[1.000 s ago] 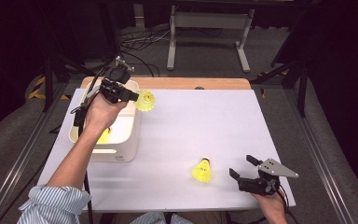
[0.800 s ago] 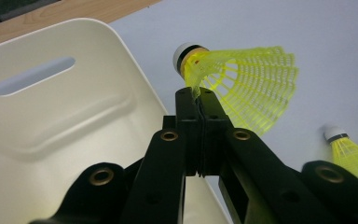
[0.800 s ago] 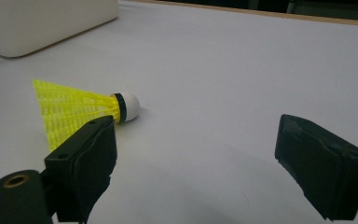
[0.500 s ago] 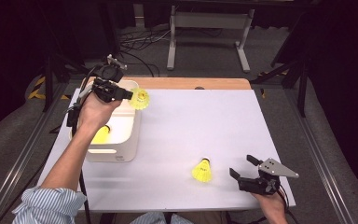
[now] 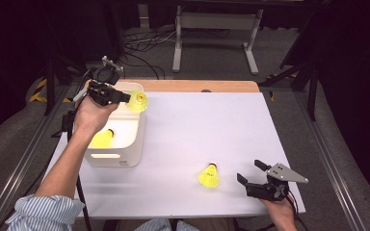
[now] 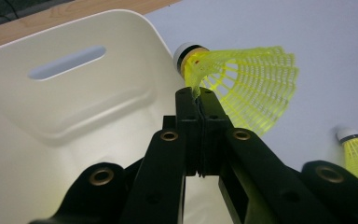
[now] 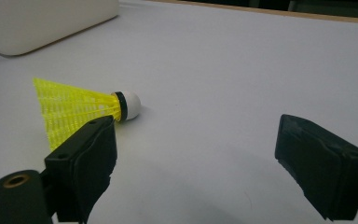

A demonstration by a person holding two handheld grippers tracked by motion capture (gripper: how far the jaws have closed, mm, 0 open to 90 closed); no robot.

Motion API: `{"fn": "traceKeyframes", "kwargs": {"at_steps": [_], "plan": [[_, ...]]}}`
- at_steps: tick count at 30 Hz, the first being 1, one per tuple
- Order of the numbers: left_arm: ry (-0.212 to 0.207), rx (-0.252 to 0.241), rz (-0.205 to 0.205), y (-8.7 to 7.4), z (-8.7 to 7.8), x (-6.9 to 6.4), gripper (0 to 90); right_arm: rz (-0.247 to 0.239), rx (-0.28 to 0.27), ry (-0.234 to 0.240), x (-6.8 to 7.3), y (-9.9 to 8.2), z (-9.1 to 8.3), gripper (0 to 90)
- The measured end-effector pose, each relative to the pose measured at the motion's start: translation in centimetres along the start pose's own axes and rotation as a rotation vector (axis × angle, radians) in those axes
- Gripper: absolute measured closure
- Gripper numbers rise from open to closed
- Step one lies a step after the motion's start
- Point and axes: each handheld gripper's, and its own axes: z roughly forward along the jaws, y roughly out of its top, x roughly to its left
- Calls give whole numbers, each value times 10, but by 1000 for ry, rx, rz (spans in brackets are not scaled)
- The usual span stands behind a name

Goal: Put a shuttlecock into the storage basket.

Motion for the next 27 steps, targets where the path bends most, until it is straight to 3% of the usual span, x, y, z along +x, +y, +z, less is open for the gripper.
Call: {"fn": "traceKeyframes", "kwargs": {"at_steps": [27], "plan": [[25, 9, -72, -18, 11, 30, 894, 5, -3, 2, 0, 0, -1, 131]]}}
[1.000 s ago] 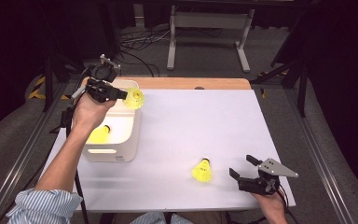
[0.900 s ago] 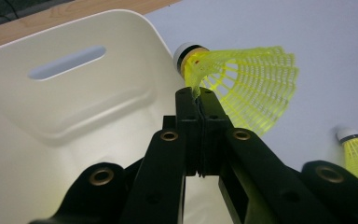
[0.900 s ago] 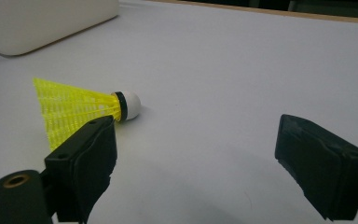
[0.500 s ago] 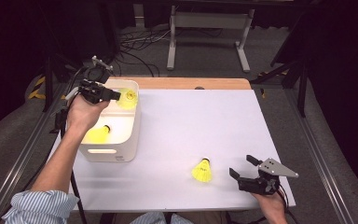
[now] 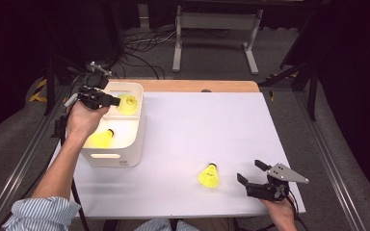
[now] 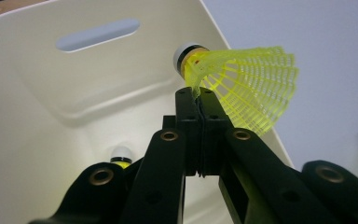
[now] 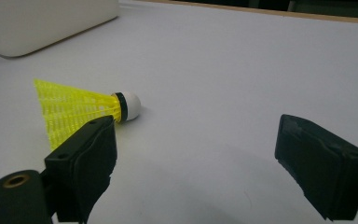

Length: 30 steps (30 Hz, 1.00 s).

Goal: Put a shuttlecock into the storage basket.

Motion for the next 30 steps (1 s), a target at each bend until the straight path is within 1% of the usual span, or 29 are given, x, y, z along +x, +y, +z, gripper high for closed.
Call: {"fn": "traceKeyframes", "kwargs": {"at_steps": [8, 12, 15, 17, 30], "plan": [[13, 8, -11, -2, 6, 3, 893, 0, 0, 2, 0, 0, 0, 131], [23, 14, -9, -3, 12, 5, 894, 0, 1, 2, 0, 0, 0, 132], [22, 18, -22, -4, 16, 7, 893, 0, 1, 3, 0, 0, 0, 131], [22, 21, -21, -5, 18, 8, 893, 1, 1, 3, 0, 0, 0, 132], [23, 36, -53, -10, 37, 14, 892, -3, 5, 5, 0, 0, 0, 131]]}}
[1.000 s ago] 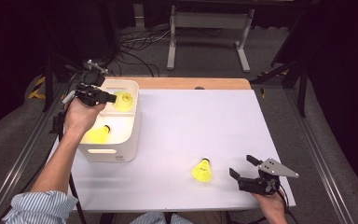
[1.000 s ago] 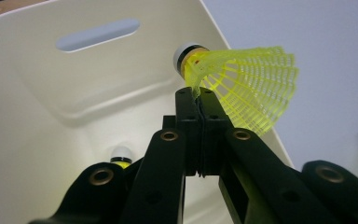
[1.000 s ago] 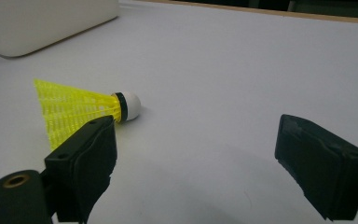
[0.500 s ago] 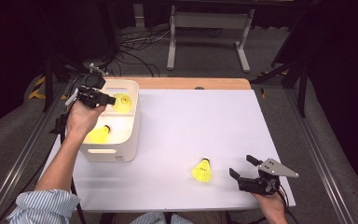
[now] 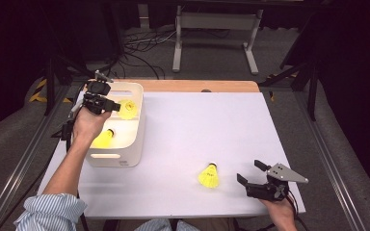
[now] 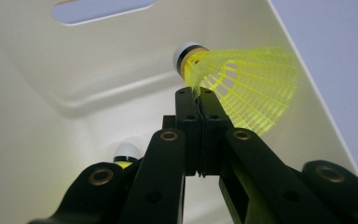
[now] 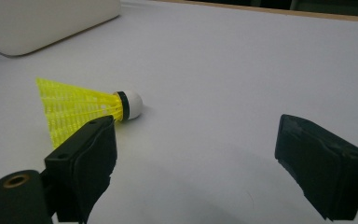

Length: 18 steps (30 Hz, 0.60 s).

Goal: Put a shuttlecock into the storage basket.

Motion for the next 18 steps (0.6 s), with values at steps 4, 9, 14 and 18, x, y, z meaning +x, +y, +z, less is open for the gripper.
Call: {"fn": "traceKeyframes", "kwargs": {"at_steps": [4, 9, 14, 18], "plan": [[8, 19, 1, -2, 8, 2, 892, 1, -1, 3, 1, 0, 0, 132], [11, 35, -8, -4, 16, 5, 892, -1, 1, 0, 0, 0, 0, 131], [19, 47, -13, -4, 21, 6, 892, 0, 1, 0, 0, 0, 0, 131], [37, 71, -17, -4, 27, 8, 891, -1, 1, 1, 0, 0, 0, 131]]}}
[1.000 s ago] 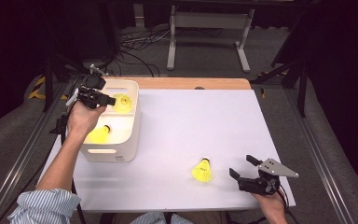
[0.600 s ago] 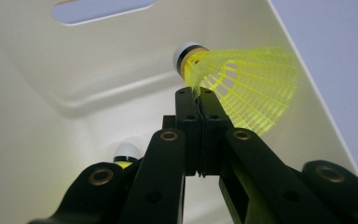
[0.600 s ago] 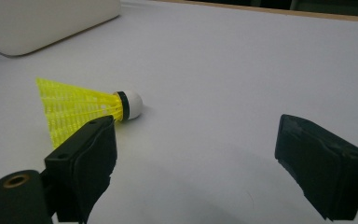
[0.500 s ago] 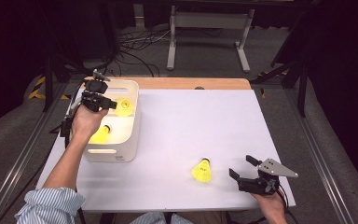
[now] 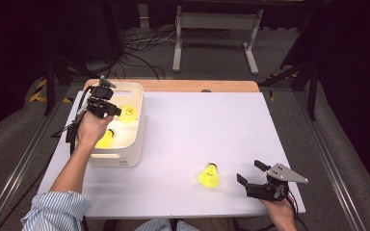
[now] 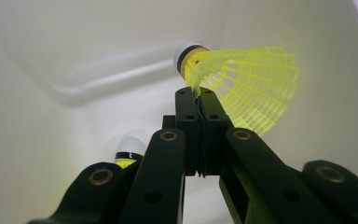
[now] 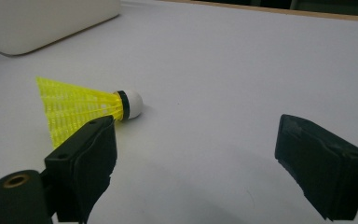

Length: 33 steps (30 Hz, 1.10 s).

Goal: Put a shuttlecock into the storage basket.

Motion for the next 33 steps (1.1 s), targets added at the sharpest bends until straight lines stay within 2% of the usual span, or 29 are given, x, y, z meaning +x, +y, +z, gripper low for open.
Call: {"fn": "traceKeyframes", "kwargs": {"at_steps": [12, 19, 21, 24, 29, 33], "plan": [[5, 44, -38, 1, 15, 5, 889, 0, -1, -1, 0, 0, 0, 131], [3, 61, -36, 2, 18, 4, 881, 1, 0, -1, 0, 0, 0, 131], [-3, 63, -30, 2, 18, 4, 843, 0, 0, 0, 0, 0, 0, 131], [-11, 64, -20, 1, 17, 2, 728, 1, -1, 0, 0, 0, 0, 132], [-29, 48, -12, 1, 11, 1, 595, 1, -1, 3, 0, 0, 0, 131], [-34, 31, -7, 1, 5, -2, 533, 1, -1, 1, 0, 0, 0, 131]]}}
